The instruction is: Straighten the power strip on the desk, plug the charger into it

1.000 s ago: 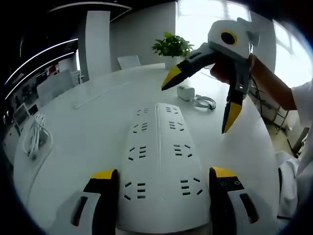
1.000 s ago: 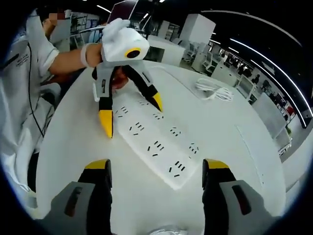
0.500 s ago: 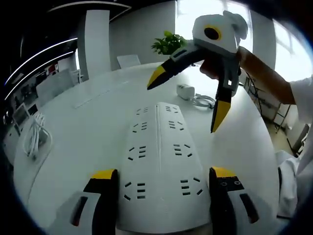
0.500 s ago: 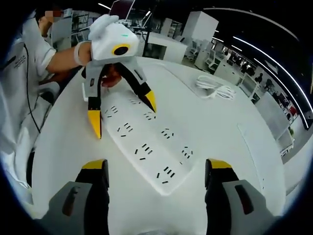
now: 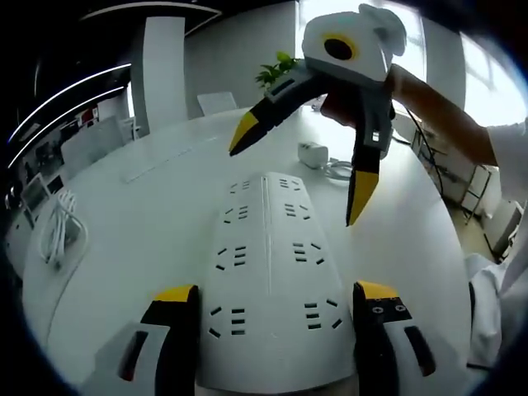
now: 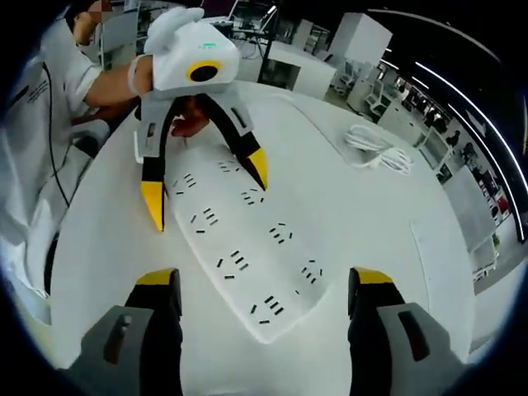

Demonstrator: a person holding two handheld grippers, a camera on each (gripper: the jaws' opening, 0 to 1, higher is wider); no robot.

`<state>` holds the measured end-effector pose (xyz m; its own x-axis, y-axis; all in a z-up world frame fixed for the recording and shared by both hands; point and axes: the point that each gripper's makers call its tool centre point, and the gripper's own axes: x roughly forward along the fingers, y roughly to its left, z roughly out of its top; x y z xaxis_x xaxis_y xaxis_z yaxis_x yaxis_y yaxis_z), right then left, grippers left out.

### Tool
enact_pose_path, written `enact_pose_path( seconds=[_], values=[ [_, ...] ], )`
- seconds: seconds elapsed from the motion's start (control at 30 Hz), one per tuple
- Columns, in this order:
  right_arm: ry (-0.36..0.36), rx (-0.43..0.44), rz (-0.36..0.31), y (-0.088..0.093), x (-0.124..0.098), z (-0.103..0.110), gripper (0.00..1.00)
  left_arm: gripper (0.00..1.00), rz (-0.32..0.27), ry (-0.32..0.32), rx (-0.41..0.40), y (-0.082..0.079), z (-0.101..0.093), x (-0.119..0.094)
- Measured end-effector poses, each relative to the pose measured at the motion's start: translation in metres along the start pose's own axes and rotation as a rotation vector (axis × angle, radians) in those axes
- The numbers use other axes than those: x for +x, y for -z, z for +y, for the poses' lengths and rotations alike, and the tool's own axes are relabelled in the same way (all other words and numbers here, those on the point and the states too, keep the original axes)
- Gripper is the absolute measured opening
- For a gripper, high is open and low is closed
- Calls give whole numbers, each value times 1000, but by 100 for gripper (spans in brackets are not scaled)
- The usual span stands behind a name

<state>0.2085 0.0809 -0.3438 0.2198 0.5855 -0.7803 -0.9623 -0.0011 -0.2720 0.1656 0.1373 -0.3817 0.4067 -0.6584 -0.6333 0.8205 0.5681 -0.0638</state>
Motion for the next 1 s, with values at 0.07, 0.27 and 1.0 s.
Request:
enact_pose_path(
  seconds=[0.07, 0.27, 1.0],
  values=[
    [-11, -11, 12, -1, 1, 0, 81, 77, -1, 0, 0, 0, 0, 0],
    [-34, -42, 56, 3, 4, -1, 81, 77, 3, 3, 1, 0, 0, 0],
    [-214, -126, 228, 9, 36, 5, 76, 77, 13, 6, 7, 2, -8, -3]
  ],
)
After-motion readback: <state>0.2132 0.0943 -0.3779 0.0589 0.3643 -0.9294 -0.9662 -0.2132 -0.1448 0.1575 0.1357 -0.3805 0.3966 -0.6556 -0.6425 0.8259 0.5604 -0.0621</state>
